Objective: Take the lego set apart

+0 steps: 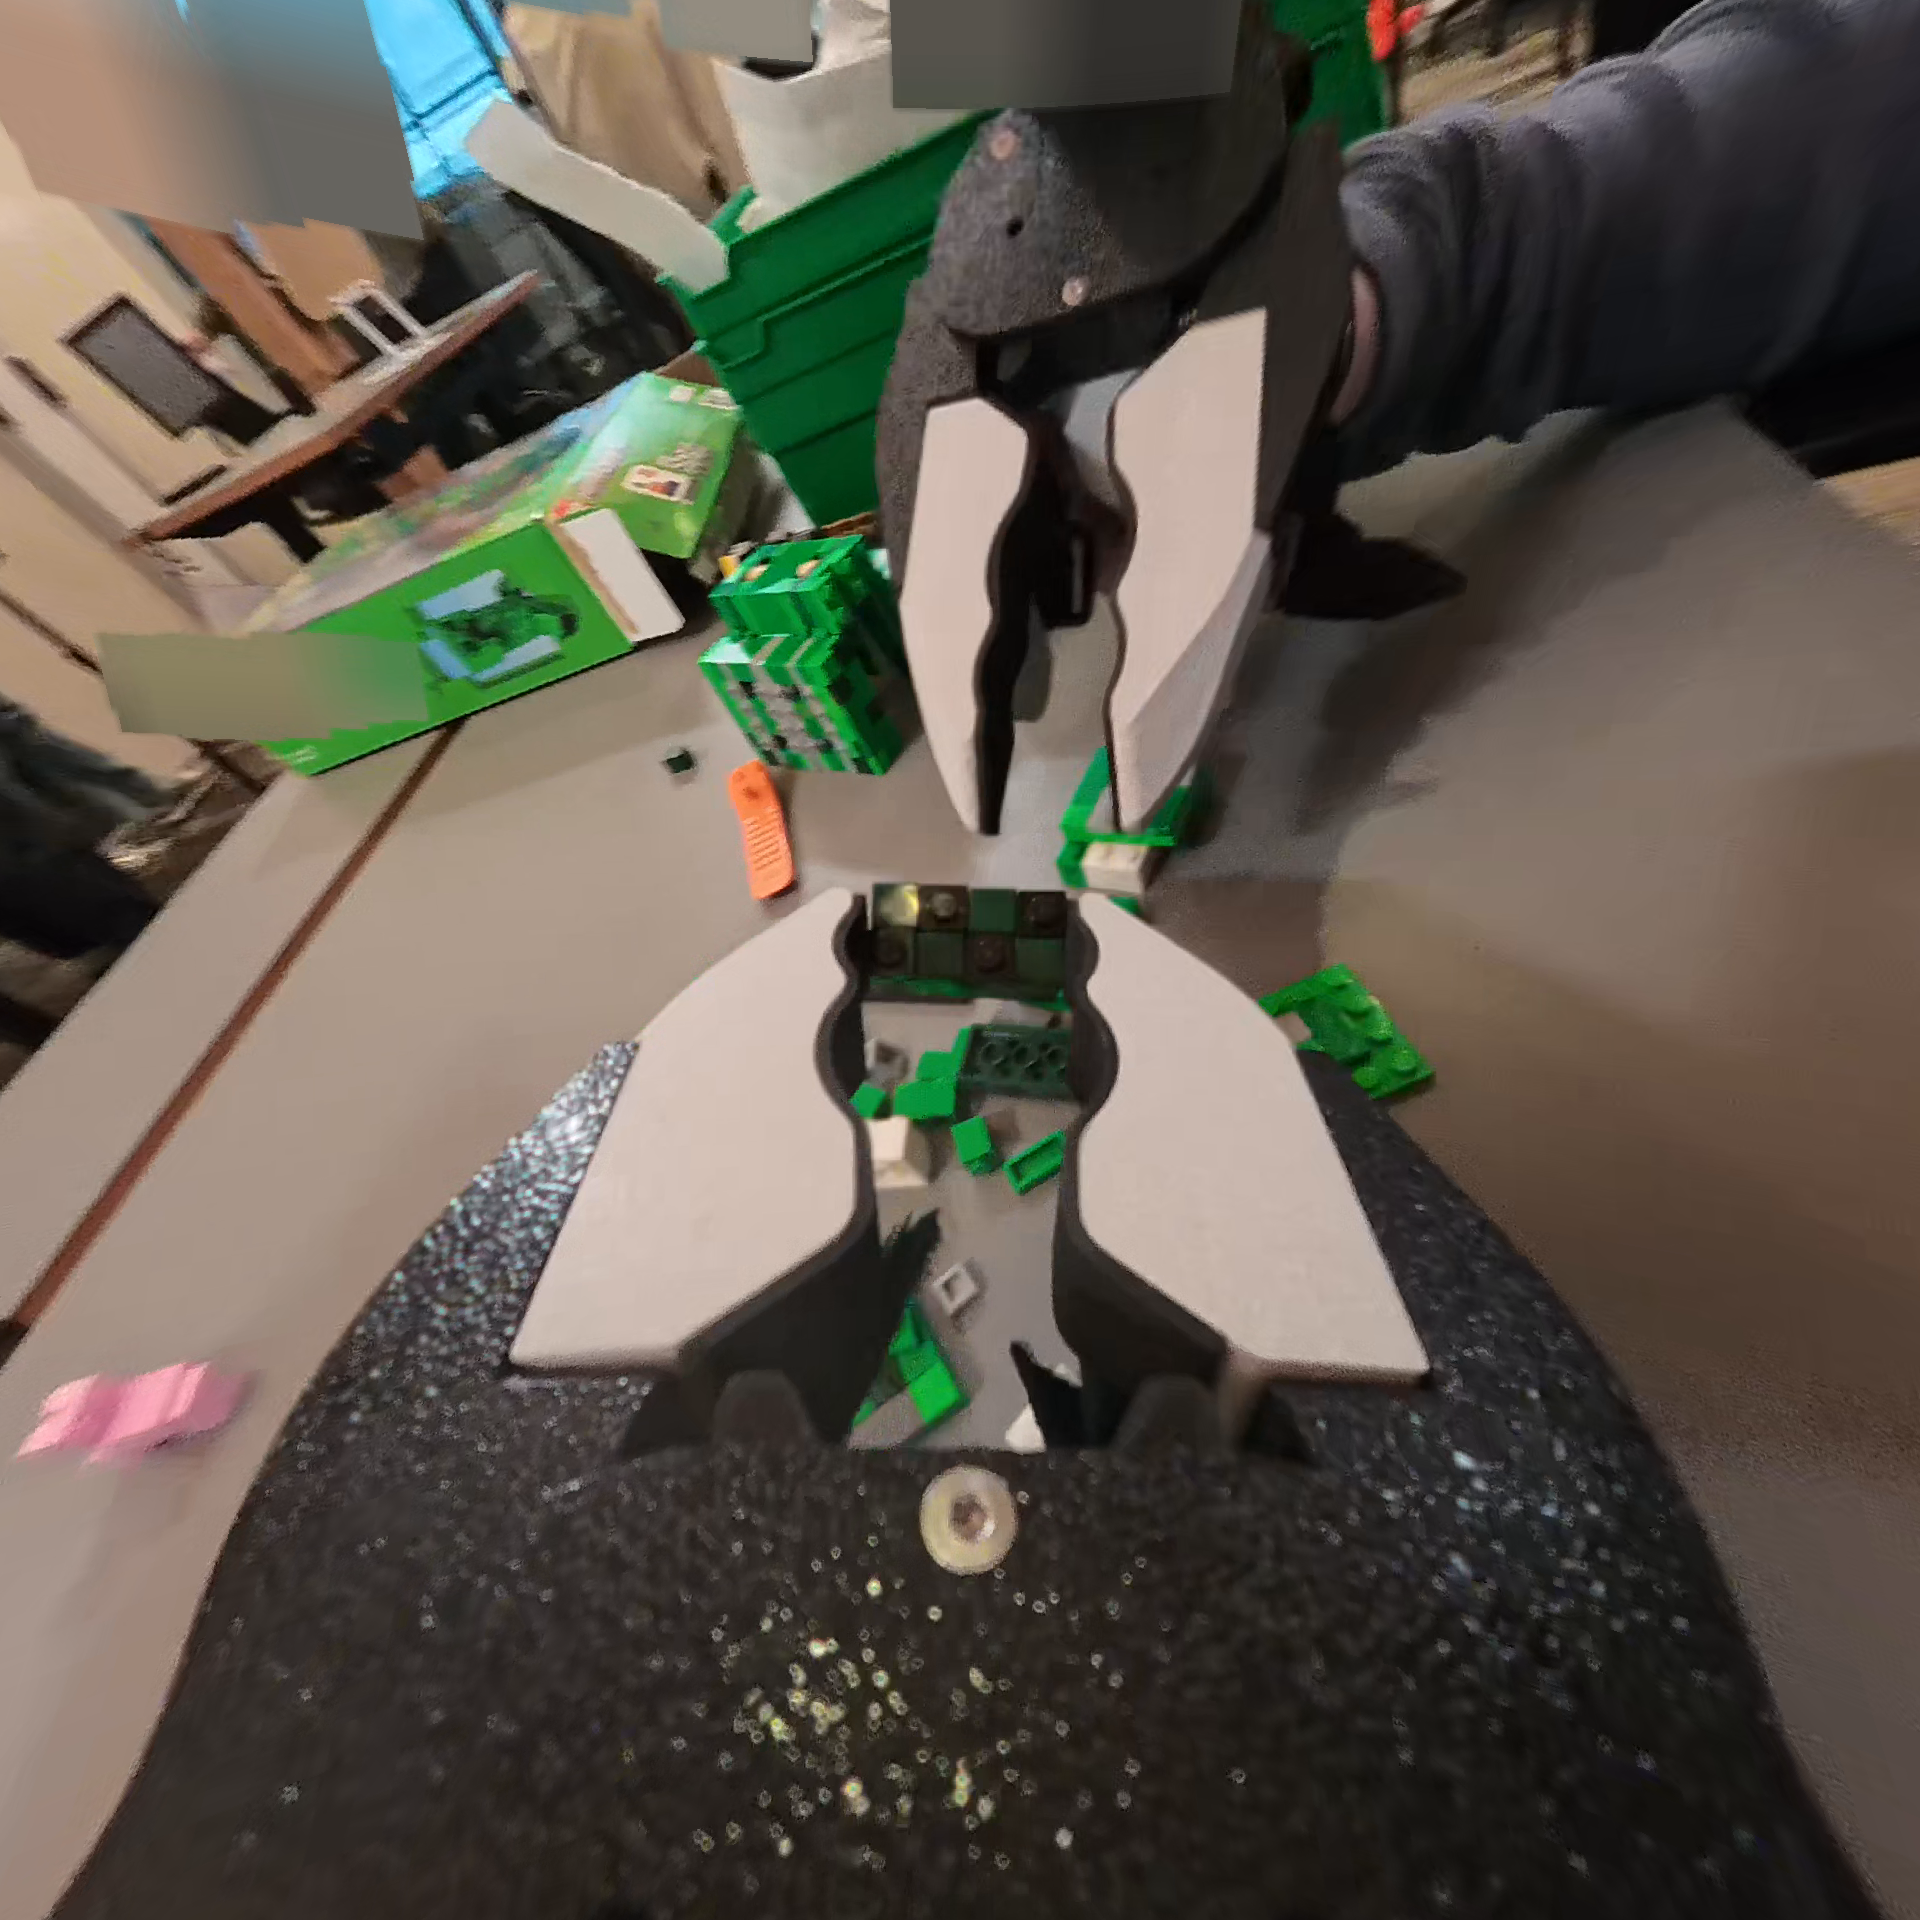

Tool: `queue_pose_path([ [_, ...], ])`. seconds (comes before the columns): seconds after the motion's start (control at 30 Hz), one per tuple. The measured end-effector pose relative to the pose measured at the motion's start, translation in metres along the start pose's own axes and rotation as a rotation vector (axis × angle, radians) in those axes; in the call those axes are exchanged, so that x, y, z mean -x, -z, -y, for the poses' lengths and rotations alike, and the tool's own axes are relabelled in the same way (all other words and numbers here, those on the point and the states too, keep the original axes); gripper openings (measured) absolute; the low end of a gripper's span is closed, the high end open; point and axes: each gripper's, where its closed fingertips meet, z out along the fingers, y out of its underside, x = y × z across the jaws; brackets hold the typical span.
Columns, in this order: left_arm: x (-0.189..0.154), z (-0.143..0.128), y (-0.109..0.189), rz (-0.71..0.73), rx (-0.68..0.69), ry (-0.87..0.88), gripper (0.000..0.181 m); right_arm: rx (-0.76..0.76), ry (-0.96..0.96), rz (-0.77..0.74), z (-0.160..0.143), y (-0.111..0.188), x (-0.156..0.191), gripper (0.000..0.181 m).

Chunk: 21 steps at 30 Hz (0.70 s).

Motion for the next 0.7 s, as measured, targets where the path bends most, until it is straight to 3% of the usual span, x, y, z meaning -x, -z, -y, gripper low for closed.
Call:
queue_pose_path([
  [0.13,0.014,-0.002,0.017,0.163,0.026,-0.037,0.035,-0.104,-0.177,0.07,0.025,-0.015,0.003,0.032],
  [0.27,0.032,-0.006,0.038,0.36,0.044,-0.037,0.035,-0.171,-0.249,0.017,0.054,-0.034,-0.009,0.025],
  [0.5,0.064,-0.002,0.081,0.6,-0.034,0.051,0.035,-0.336,-0.279,-0.132,0.112,-0.047,-0.038,0.031],
  [0.7,0.073,-0.002,0.098,0.641,-0.094,0.084,0.035,-0.422,-0.272,-0.117,0.111,-0.062,-0.029,0.032],
])
